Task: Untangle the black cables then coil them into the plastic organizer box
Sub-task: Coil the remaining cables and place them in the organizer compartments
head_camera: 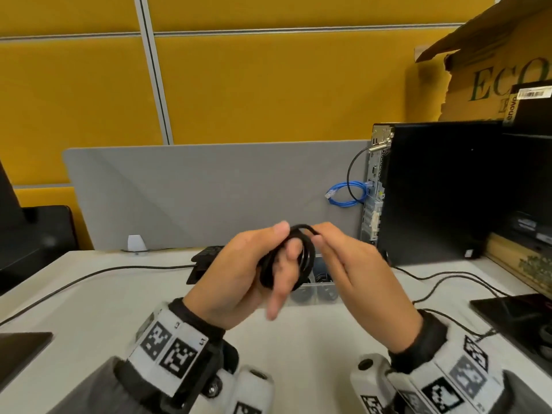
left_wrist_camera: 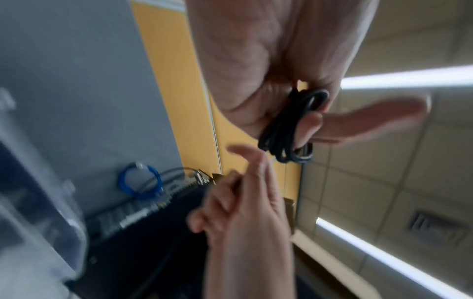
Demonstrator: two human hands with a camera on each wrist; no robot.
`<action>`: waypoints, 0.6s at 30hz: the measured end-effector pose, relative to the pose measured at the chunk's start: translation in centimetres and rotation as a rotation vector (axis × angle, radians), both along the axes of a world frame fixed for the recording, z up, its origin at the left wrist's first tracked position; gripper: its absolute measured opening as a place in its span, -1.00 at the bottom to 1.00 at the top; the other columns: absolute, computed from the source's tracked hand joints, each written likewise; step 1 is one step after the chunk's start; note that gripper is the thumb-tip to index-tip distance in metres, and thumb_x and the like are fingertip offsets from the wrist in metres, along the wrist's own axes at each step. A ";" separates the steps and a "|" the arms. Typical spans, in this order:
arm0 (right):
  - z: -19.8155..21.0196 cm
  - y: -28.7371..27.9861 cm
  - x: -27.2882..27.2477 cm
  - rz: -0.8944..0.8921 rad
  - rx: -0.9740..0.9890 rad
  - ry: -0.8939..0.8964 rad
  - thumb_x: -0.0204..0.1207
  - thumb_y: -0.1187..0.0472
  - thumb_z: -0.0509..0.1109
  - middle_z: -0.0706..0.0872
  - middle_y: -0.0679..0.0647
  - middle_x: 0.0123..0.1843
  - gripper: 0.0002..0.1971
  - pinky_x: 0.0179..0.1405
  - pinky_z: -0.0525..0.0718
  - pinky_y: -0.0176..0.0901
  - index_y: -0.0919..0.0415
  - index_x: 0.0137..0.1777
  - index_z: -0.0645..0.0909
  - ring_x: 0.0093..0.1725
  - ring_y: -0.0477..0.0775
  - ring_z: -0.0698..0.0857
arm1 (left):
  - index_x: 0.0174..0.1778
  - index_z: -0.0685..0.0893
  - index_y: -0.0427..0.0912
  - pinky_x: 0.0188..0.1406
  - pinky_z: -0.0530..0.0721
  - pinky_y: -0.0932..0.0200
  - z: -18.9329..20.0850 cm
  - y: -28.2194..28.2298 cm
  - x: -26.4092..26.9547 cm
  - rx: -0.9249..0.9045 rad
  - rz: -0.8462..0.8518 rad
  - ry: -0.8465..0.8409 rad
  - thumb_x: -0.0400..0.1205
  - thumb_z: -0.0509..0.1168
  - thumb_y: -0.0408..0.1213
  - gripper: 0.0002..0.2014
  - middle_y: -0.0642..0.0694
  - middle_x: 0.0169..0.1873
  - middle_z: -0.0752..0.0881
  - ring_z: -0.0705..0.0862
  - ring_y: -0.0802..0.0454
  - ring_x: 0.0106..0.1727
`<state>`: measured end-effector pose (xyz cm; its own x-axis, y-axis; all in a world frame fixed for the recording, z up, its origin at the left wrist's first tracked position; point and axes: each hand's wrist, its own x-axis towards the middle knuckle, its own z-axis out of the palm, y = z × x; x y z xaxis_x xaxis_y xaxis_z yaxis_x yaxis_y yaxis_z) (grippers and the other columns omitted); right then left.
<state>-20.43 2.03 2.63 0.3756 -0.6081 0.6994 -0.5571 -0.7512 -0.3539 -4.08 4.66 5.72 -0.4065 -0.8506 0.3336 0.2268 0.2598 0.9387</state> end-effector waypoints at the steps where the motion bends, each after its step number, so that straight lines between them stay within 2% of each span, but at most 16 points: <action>1: 0.0 0.1 0.4 0.021 0.042 0.021 0.65 -0.15 -0.12 0.59 -0.09 -0.32 -0.65 -0.31 0.59 -0.14 -0.05 0.13 0.43 -0.33 -0.10 0.58 | -0.40 0.76 -0.10 -0.57 0.52 0.34 0.2 0.0 -0.3 0.006 -0.005 0.121 0.54 0.18 -0.01 -0.64 -0.05 -0.59 0.69 0.60 0.14 -0.64; 2: -0.1 0.2 0.6 0.054 0.107 0.061 0.67 -0.11 -0.09 0.58 -0.07 -0.32 -0.70 -0.30 0.59 -0.07 -0.05 0.17 0.40 -0.36 -0.09 0.56 | -0.19 0.79 -0.17 -0.40 0.65 0.33 0.4 -0.3 -0.5 -0.006 -0.004 0.231 0.55 0.16 -0.03 -0.64 -0.10 -0.37 0.80 0.72 0.11 -0.44; 3: -0.3 0.4 0.8 0.090 0.181 0.136 0.69 -0.06 -0.07 0.56 -0.09 -0.34 -0.75 -0.30 0.55 -0.10 -0.04 0.17 0.38 -0.39 -0.10 0.53 | 0.04 0.73 -0.22 -0.19 0.69 0.31 0.3 -0.8 -0.5 -0.044 0.026 0.278 0.59 0.12 -0.02 -0.60 -0.13 -0.14 0.82 0.79 0.06 -0.19; 4: -0.5 0.7 0.8 0.127 0.244 0.225 0.70 -0.01 -0.04 0.52 -0.14 -0.34 -0.79 -0.31 0.51 -0.20 -0.01 0.14 0.38 -0.40 -0.13 0.51 | 0.18 0.64 -0.15 0.02 0.68 0.25 0.4 -1.2 -0.2 -0.109 0.088 0.254 0.61 0.09 0.04 -0.58 -0.11 0.01 0.81 0.77 0.03 0.04; 5: -0.7 1.0 0.8 0.156 0.277 0.304 0.71 0.02 -0.02 0.49 -0.21 -0.34 -0.80 -0.31 0.49 -0.27 0.01 0.11 0.41 -0.38 -0.18 0.50 | 0.20 0.62 0.05 0.18 0.62 0.18 0.3 -1.6 0.2 -0.199 0.198 0.142 0.58 0.11 0.15 -0.60 -0.03 0.06 0.79 0.71 0.03 0.19; 6: -0.8 1.3 0.5 0.171 0.295 0.370 0.72 0.04 -0.01 0.47 -0.27 -0.34 -0.79 -0.28 0.46 -0.33 0.03 0.09 0.44 -0.35 -0.22 0.51 | 0.10 0.63 0.23 0.26 0.55 0.13 0.3 -1.9 0.6 -0.295 0.303 -0.041 0.50 0.16 0.27 -0.64 0.09 0.05 0.79 0.66 0.09 0.26; 7: -0.6 1.5 0.1 0.173 0.289 0.413 0.71 0.04 0.00 0.48 -0.31 -0.33 -0.78 -0.26 0.44 -0.38 0.00 0.06 0.47 -0.33 -0.25 0.51 | 0.01 0.63 0.25 0.22 0.53 0.15 0.2 -2.1 0.9 -0.384 0.363 -0.292 0.39 0.21 0.37 -0.60 0.17 -0.01 0.78 0.63 0.23 0.24; 8: -0.2 1.5 -0.4 0.154 0.291 0.433 0.70 0.02 0.02 0.50 -0.32 -0.32 -0.79 -0.26 0.44 -0.40 -0.05 0.02 0.50 -0.33 -0.26 0.53 | -0.08 0.61 0.15 0.07 0.56 0.21 -0.1 -2.3 1.2 -0.443 0.396 -0.590 0.32 0.26 0.40 -0.54 0.15 -0.11 0.76 0.65 0.33 0.09; 9: 0.4 1.5 -1.2 0.116 0.286 0.444 0.67 -0.03 0.06 0.54 -0.30 -0.33 -0.79 -0.28 0.43 -0.40 -0.10 -0.06 0.51 -0.34 -0.27 0.54 | -0.18 0.56 0.03 -0.14 0.57 0.26 -0.6 -2.3 1.3 -0.488 0.387 -0.884 0.29 0.31 0.41 -0.50 0.09 -0.25 0.73 0.66 0.31 -0.14; 10: 1.0 1.1 -2.2 0.058 0.278 0.464 0.63 -0.10 0.09 0.57 -0.28 -0.37 -0.78 -0.31 0.42 -0.39 -0.15 -0.18 0.50 -0.34 -0.28 0.54 | -0.28 0.49 -0.04 -0.33 0.51 0.30 -1.1 -2.3 1.4 -0.524 0.367 -1.106 0.31 0.34 0.38 -0.49 0.07 -0.38 0.65 0.59 0.24 -0.35; 11: 1.4 0.7 -3.4 -0.014 0.263 0.490 0.58 -0.18 0.10 0.58 -0.27 -0.42 -0.73 -0.36 0.41 -0.38 -0.16 -0.30 0.46 -0.34 -0.30 0.55 | -0.36 0.43 -0.05 -0.44 0.41 0.31 -1.7 -2.3 1.7 -0.555 0.356 -1.224 0.36 0.33 0.33 -0.51 0.07 -0.46 0.56 0.50 0.20 -0.46; 13: 1.9 -0.7 -6.5 -0.168 0.270 0.484 0.44 -0.34 0.07 0.56 -0.31 -0.46 -0.61 -0.43 0.40 -0.34 -0.15 -0.46 0.42 -0.40 -0.27 0.52 | -0.45 0.39 -0.04 -0.52 0.31 0.28 -2.2 -3.1 3.4 -0.586 0.443 -1.271 0.50 0.29 0.19 -0.58 0.07 -0.54 0.48 0.42 0.16 -0.51; 15: 1.9 -2.4 -10.2 -0.269 0.338 0.371 0.32 -0.42 0.06 0.53 -0.11 -0.52 -0.54 -0.39 0.52 -0.20 -0.08 -0.47 0.49 -0.48 -0.14 0.50 | -0.46 0.47 -0.06 -0.51 0.32 0.28 -2.2 -4.4 6.2 -0.524 0.675 -1.196 0.58 0.28 0.04 -0.65 0.02 -0.55 0.52 0.47 0.06 -0.46; 16: 1.7 -3.3 -12.3 -0.351 0.359 0.367 0.30 -0.41 0.06 0.56 -0.05 -0.49 -0.51 -0.33 0.59 -0.11 -0.03 -0.41 0.56 -0.46 -0.11 0.54 | -0.44 0.54 -0.10 -0.49 0.34 0.29 -2.0 -5.1 7.9 -0.439 0.801 -1.136 0.59 0.29 -0.03 -0.68 -0.05 -0.53 0.57 0.49 -0.03 -0.41; 18: 1.6 -4.4 -15.6 -0.565 0.319 0.449 0.40 -0.34 -0.01 0.68 0.02 -0.30 -0.40 -0.15 0.65 -0.07 0.11 -0.13 0.68 -0.28 0.01 0.67 | -0.40 0.62 -0.30 -0.45 0.37 0.20 -1.7 -6.0 11.4 -0.255 1.019 -1.001 0.59 0.30 -0.05 -0.62 -0.22 -0.51 0.59 0.50 -0.18 -0.39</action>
<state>-35.99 -2.32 4.27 0.1546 -0.9369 0.3136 -0.9649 -0.2114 -0.1557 7.34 -1.37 4.00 0.1778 -0.8691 0.4616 -0.8651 0.0855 0.4943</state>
